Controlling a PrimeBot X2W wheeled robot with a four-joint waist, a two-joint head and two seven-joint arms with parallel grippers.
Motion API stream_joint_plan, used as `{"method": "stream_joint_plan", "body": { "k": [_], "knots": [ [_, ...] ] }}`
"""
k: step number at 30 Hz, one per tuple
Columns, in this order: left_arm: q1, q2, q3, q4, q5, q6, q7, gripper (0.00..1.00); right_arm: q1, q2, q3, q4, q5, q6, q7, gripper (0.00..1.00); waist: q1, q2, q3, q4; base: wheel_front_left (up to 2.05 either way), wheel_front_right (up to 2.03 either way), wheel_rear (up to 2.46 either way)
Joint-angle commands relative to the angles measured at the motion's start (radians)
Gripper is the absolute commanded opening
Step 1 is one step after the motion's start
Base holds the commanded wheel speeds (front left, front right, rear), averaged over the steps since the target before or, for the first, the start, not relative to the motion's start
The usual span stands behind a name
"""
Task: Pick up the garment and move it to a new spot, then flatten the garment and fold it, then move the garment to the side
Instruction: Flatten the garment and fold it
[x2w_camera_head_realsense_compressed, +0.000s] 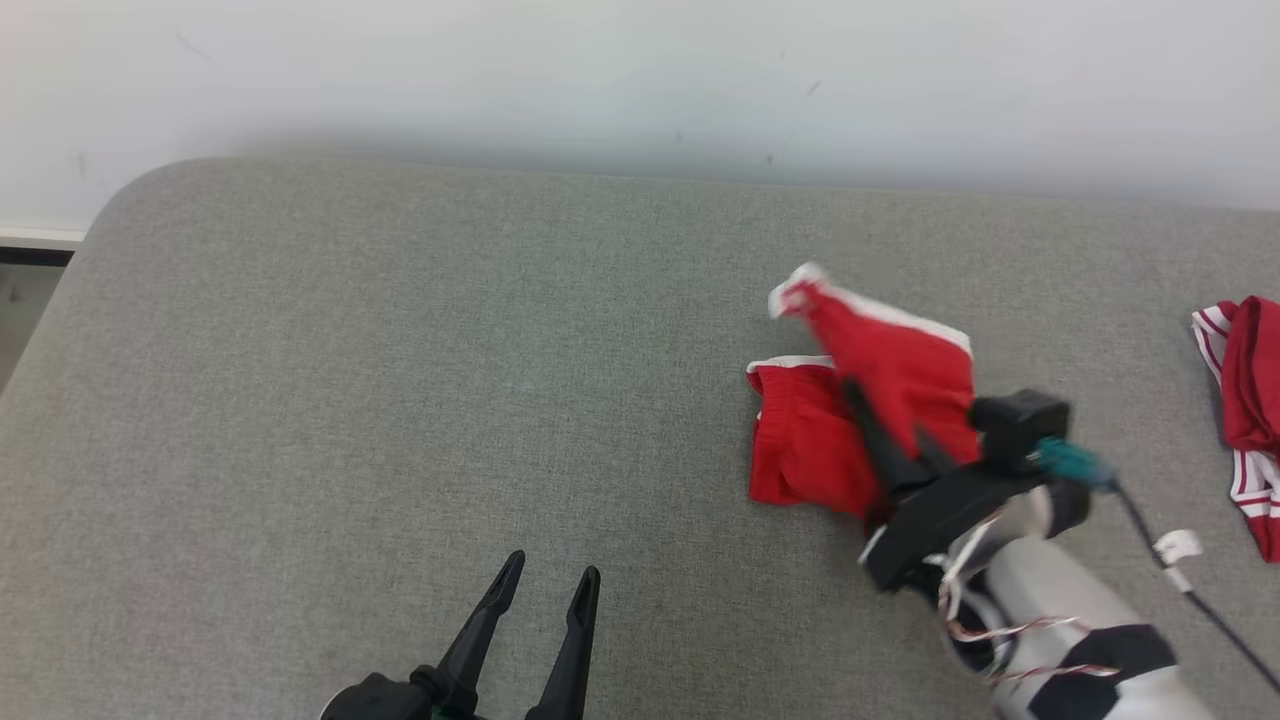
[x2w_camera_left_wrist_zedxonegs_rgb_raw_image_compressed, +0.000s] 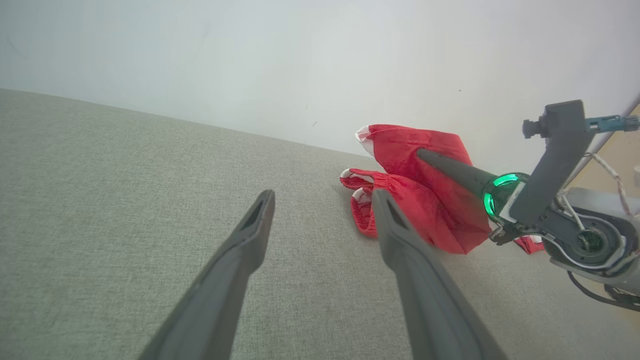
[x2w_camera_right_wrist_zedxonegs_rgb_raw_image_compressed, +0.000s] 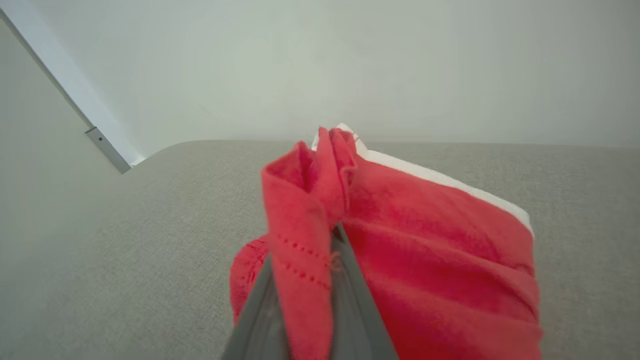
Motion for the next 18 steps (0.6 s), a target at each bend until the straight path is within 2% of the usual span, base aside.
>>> {"method": "stream_joint_plan", "body": {
  "k": [1, 4, 5, 6, 7, 11, 18],
  "knots": [
    [0.011, -0.004, 0.002, -0.003, -0.002, 0.003, -0.003, 1.0, 0.005, 0.015, 0.022, 0.005, -0.009, -0.003, 0.003, 0.0, 0.0, 0.0, 0.002, -0.001, 0.0, 0.0, 0.0],
    [0.006, -0.006, 0.0, -0.003, -0.002, 0.002, -0.003, 1.0, 0.016, 0.046, 0.07, 0.014, -0.005, -0.003, 0.006, 0.03, 0.0, 0.0, 0.004, 0.0, 0.0, 0.0, 0.0],
    [0.005, -0.007, 0.0, -0.003, -0.003, 0.002, -0.003, 1.0, 0.019, 0.054, 0.084, 0.015, 0.001, -0.003, 0.004, 0.14, 0.0, 0.0, 0.004, 0.0, 0.0, 0.0, 0.0],
    [0.004, -0.008, 0.0, -0.003, -0.002, 0.001, -0.003, 1.0, 0.022, 0.06, 0.098, 0.016, 0.006, -0.003, 0.002, 0.5, 0.0, 0.0, 0.004, 0.001, 0.0, 0.0, 0.0],
    [0.004, -0.009, 0.001, -0.002, -0.002, 0.001, -0.003, 1.0, 0.027, 0.066, 0.109, 0.015, 0.01, -0.003, -0.002, 1.0, 0.0, 0.0, 0.003, 0.001, 0.0, 0.0, 0.0],
    [0.014, -0.013, 0.01, -0.004, 0.0, 0.001, -0.003, 1.0, 0.065, 0.087, 0.17, -0.024, 0.043, -0.003, -0.017, 1.0, 0.0, 0.0, -0.003, -0.003, 0.0, 0.0, 0.0],
    [0.028, -0.021, 0.025, -0.004, 0.007, 0.007, -0.003, 1.0, 0.14, 0.086, 0.237, -0.135, 0.076, -0.003, -0.039, 1.0, 0.0, 0.0, -0.021, -0.031, 0.0, 0.0, 0.0]
  ]
}}
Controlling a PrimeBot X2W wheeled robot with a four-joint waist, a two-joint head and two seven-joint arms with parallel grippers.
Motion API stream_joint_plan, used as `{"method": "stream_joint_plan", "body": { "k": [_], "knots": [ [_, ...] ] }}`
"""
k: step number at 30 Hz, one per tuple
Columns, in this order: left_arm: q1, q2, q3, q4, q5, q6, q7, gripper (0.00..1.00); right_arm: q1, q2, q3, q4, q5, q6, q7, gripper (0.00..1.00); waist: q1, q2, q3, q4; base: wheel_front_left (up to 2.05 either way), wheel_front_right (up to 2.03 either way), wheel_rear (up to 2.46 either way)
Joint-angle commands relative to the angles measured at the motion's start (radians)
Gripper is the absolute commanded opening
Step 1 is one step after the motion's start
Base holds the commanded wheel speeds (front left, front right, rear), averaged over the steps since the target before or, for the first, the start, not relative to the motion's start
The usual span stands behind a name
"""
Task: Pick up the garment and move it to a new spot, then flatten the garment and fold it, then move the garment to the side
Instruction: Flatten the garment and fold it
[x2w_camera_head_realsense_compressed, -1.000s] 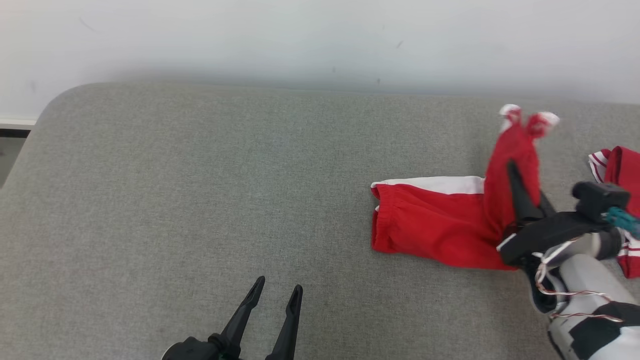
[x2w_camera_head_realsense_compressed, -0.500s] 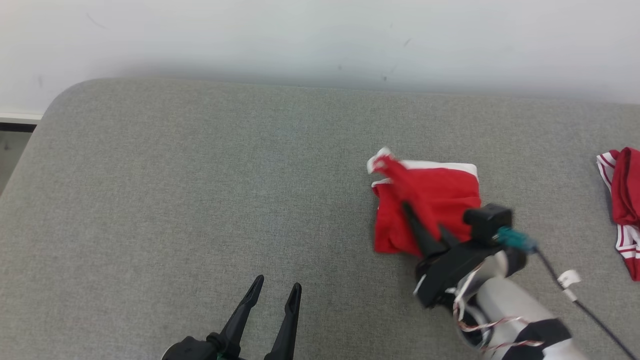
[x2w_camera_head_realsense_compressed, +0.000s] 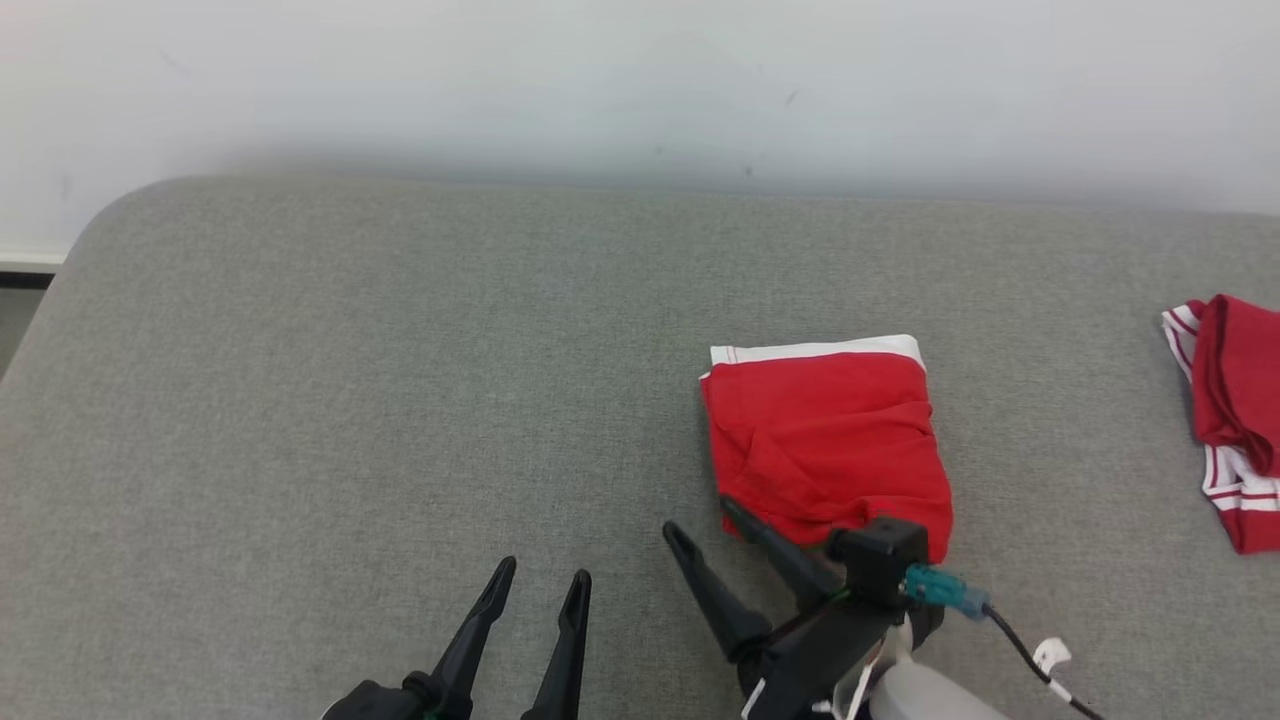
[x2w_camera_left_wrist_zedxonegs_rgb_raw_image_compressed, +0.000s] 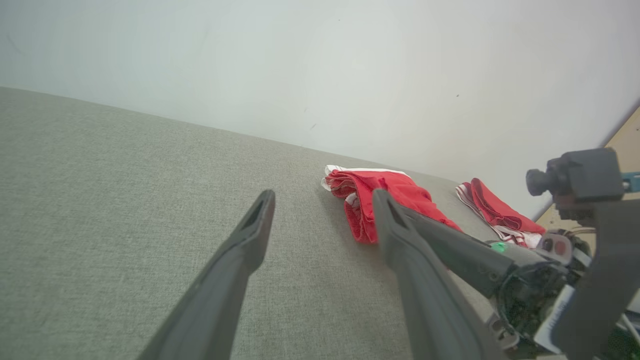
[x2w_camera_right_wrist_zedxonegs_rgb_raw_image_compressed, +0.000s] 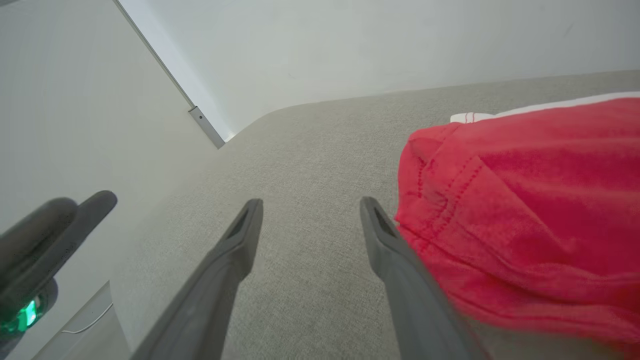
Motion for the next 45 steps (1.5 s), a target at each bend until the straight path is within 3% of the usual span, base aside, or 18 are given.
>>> {"method": "stream_joint_plan", "body": {
  "k": [1, 7, 9, 17, 18, 27, 45],
  "knots": [
    [0.013, -0.005, 0.007, -0.003, 0.006, 0.006, -0.003, 1.0, 0.027, -0.004, 0.006, -0.026, 0.002, -0.003, -0.01, 1.0, 0.0, 0.0, -0.011, -0.014, 0.0, 0.0, 0.0],
    [0.039, -0.01, 0.031, -0.002, 0.017, 0.017, -0.003, 1.0, 0.122, -0.014, -0.067, -0.123, -0.08, -0.003, -0.023, 1.0, 0.0, 0.0, -0.055, -0.055, 0.0, 0.0, 0.0],
    [0.067, -0.018, 0.061, -0.016, 0.025, 0.036, -0.003, 1.0, 0.214, -0.007, -0.186, -0.181, -0.146, -0.003, -0.023, 1.0, 0.0, 0.0, -0.09, -0.076, 0.0, 0.0, 0.0],
    [0.128, -0.029, 0.151, -0.056, 0.053, 0.066, -0.003, 1.0, 0.375, 0.002, -0.415, -0.281, -0.318, -0.003, -0.023, 1.0, 0.0, 0.0, -0.127, -0.11, 0.0, 0.0, 0.0],
    [0.151, -0.032, 0.201, -0.077, 0.09, 0.064, -0.003, 1.0, 0.422, 0.017, -0.488, -0.324, -0.393, -0.003, -0.023, 1.0, 0.0, 0.0, -0.141, -0.117, 0.0, 0.0, 0.0],
    [0.209, -0.038, 0.269, -0.101, 0.163, 0.036, -0.003, 1.0, 0.519, 0.051, -0.581, -0.363, -0.463, -0.003, -0.023, 1.0, 0.0, 0.0, -0.18, -0.121, 0.0, 0.0, 0.0],
    [0.243, -0.04, 0.286, -0.06, 0.21, 0.003, -0.003, 1.0, 0.57, 0.062, -0.604, -0.352, -0.474, -0.003, -0.023, 1.0, 0.0, 0.0, -0.205, -0.129, 0.0, 0.0, 0.0]
  ]
}}
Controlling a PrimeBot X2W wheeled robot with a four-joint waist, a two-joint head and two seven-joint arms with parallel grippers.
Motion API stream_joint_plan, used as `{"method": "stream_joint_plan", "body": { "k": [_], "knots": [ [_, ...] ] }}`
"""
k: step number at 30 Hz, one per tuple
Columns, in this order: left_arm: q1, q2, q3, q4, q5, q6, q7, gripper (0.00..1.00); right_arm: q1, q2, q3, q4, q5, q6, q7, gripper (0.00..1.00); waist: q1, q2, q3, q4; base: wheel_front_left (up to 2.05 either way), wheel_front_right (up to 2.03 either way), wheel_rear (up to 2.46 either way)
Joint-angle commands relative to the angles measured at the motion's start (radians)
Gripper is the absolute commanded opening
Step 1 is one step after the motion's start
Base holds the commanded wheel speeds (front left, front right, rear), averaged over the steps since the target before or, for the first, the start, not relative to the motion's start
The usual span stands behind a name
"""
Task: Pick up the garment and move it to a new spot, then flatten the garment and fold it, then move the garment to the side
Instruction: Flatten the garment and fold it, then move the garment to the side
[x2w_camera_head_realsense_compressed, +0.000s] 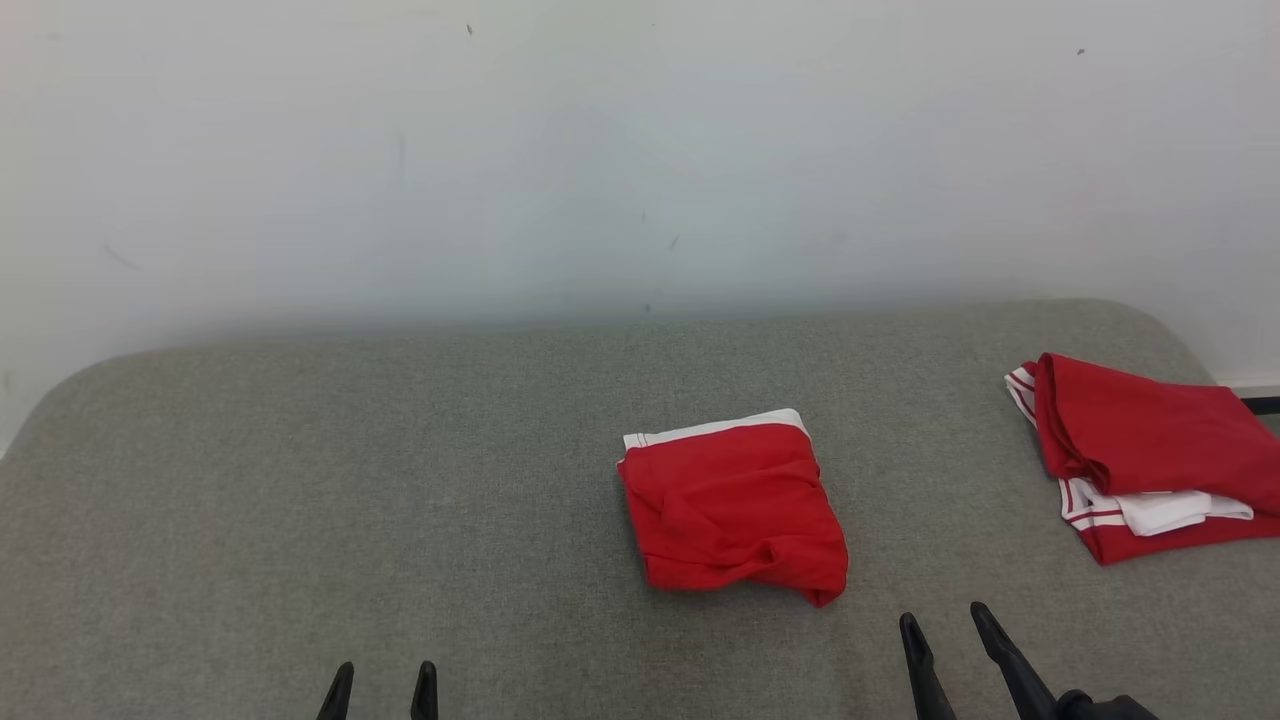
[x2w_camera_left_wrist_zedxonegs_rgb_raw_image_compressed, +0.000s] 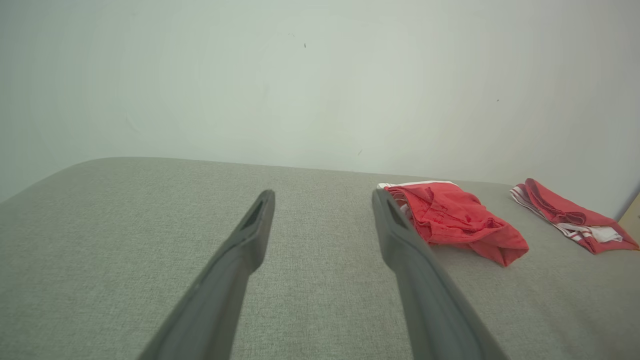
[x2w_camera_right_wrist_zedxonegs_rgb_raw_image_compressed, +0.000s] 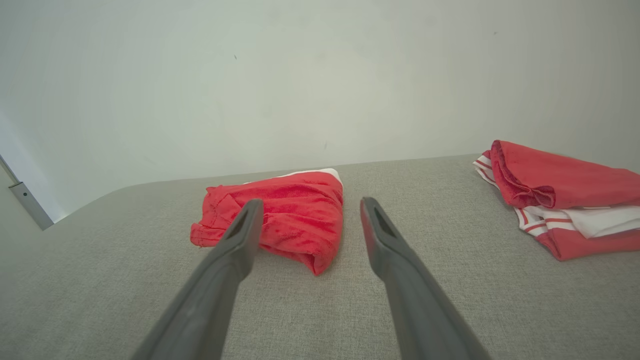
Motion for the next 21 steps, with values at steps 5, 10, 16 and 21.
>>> {"method": "stream_joint_plan", "body": {
  "k": [5, 10, 16, 21],
  "knots": [
    [0.011, -0.002, -0.01, 0.009, 0.001, -0.008, -0.003, 1.0, 0.01, -0.002, -0.009, 0.009, 0.015, -0.003, -0.004, 1.0, 0.0, 0.0, 0.006, 0.012, 0.0, 0.0, 0.0],
    [0.004, -0.002, -0.018, 0.011, 0.001, -0.009, -0.003, 1.0, -0.016, -0.001, 0.005, 0.042, 0.059, -0.003, -0.004, 1.0, 0.0, 0.0, 0.02, 0.018, 0.0, 0.0, 0.0],
    [-0.022, -0.002, -0.033, 0.02, 0.009, -0.009, -0.003, 1.0, -0.135, -0.03, 0.069, 0.182, 0.247, -0.003, -0.004, 1.0, 0.0, 0.0, 0.051, 0.038, 0.0, 0.0, 0.0],
    [-0.041, -0.002, -0.054, 0.023, 0.02, -0.014, -0.003, 1.0, -0.282, -0.081, 0.121, 0.291, 0.454, -0.003, 0.065, 1.0, 0.0, 0.0, 0.082, 0.065, 0.0, 0.0, 0.0]
  ]
}}
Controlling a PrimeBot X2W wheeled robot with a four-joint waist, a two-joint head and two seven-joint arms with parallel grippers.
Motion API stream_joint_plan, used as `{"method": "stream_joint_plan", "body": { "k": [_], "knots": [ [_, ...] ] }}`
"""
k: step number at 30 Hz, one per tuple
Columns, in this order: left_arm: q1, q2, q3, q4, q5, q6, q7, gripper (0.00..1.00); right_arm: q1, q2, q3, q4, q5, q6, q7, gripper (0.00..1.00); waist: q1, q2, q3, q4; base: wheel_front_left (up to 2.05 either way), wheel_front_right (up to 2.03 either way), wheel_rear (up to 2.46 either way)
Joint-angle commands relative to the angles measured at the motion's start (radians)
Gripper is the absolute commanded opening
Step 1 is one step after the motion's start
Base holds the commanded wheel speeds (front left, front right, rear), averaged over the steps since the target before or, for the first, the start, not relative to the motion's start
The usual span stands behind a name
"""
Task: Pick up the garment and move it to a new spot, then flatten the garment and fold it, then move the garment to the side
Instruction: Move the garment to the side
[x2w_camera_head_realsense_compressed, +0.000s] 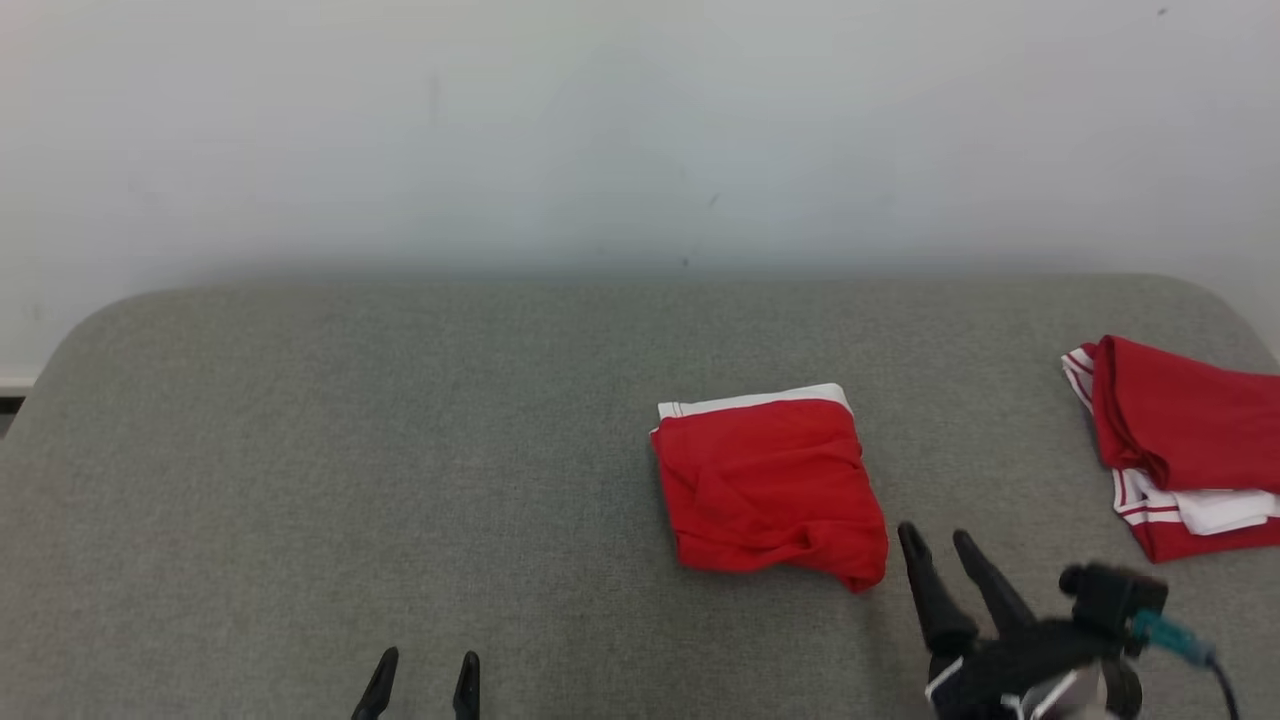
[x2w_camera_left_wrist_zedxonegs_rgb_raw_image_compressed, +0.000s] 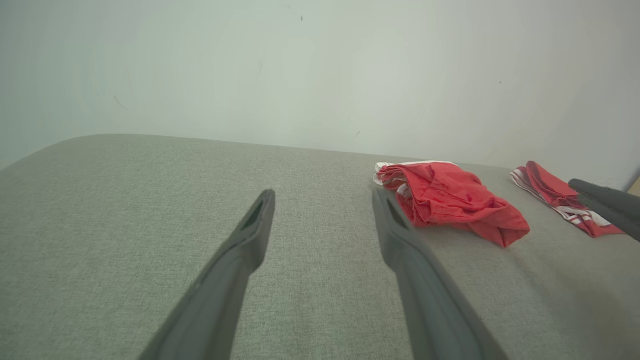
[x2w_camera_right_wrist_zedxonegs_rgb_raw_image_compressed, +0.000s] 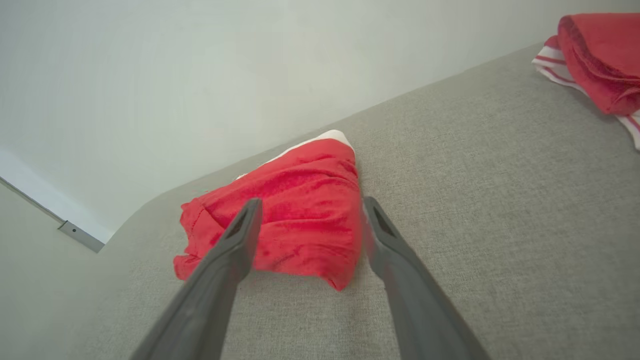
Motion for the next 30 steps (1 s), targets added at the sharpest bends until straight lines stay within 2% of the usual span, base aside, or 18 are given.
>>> {"method": "stream_joint_plan", "body": {
  "k": [1, 7, 11, 17, 22, 23, 24, 25, 30],
  "knots": [
    [-0.02, -0.002, -0.006, 0.0, 0.015, -0.005, -0.003, 1.0, -0.048, -0.021, 0.015, 0.019, 0.057, -0.003, 0.035, 1.0, -0.0001, 0.0, 0.027, 0.024, 0.0, 0.0, 0.0],
    [-0.062, -0.001, -0.03, 0.004, 0.022, -0.005, -0.003, 1.0, -0.204, -0.089, 0.044, 0.086, 0.3, -0.003, 0.211, 1.0, -0.0001, 0.0, 0.095, 0.065, 0.0, 0.0, 0.0],
    [-0.107, 0.005, -0.061, 0.0, 0.011, -0.007, -0.003, 1.0, -0.292, -0.139, 0.046, 0.154, 0.455, -0.003, 0.38, 1.0, -0.0001, 0.0, 0.15, 0.096, 0.0, 0.0, 0.0],
    [-0.148, 0.018, -0.073, 0.003, -0.005, -0.007, -0.003, 1.0, -0.379, -0.185, 0.058, 0.221, 0.547, -0.003, 0.532, 1.0, -0.0001, 0.0, 0.207, 0.116, 0.0, 0.0, 0.0],
    [-0.17, 0.024, -0.085, 0.008, -0.012, -0.007, -0.003, 1.0, -0.424, -0.188, 0.073, 0.251, 0.557, -0.003, 0.542, 1.0, -0.0001, 0.0, 0.233, 0.123, 0.0, 0.0, 0.0],
    [-0.177, 0.026, -0.09, 0.012, -0.013, -0.007, -0.003, 1.0, -0.434, -0.184, 0.091, 0.268, 0.545, -0.003, 0.537, 0.48, -0.0001, 0.0, 0.237, 0.125, 0.0, 0.0, 0.0],
    [-0.182, 0.027, -0.091, 0.013, -0.014, -0.007, -0.003, 1.0, -0.438, -0.178, 0.101, 0.273, 0.545, -0.003, 0.54, 0.32, -0.0001, 0.0, 0.239, 0.125, 0.0, 0.0, 0.0],
    [-0.185, 0.028, -0.09, 0.014, -0.015, -0.007, -0.003, 1.0, -0.439, -0.174, 0.108, 0.277, 0.546, -0.003, 0.542, 0.0, -0.0001, 0.0, 0.239, 0.125, 0.0, 0.0, 0.0],
    [-0.175, 0.026, -0.075, 0.016, -0.015, -0.007, -0.003, 1.0, -0.433, -0.193, 0.135, 0.243, 0.539, -0.003, 0.505, 0.0, -0.0001, 0.0, 0.228, 0.106, 0.0, 0.0, 0.0]
  ]
}}
